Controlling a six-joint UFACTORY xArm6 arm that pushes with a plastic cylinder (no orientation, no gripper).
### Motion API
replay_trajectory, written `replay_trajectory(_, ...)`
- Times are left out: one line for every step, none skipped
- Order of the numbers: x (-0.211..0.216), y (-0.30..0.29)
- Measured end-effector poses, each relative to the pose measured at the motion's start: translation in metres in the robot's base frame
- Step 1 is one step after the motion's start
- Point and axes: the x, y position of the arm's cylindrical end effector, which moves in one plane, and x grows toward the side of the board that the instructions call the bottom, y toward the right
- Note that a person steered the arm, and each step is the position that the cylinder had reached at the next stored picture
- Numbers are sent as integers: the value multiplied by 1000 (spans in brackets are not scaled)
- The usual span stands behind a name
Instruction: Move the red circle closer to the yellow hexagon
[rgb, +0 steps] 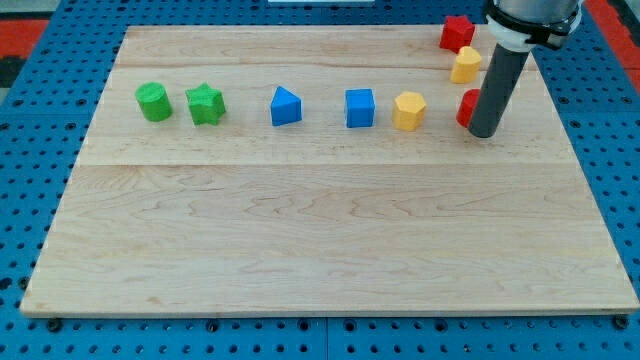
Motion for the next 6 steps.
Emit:
replay_trajectory(2, 12)
replay_trajectory(-29, 60)
replay_trajectory(-48, 38)
replay_trajectory(-51, 7)
replay_trajectory(-54, 1)
replay_trajectory(-56, 47)
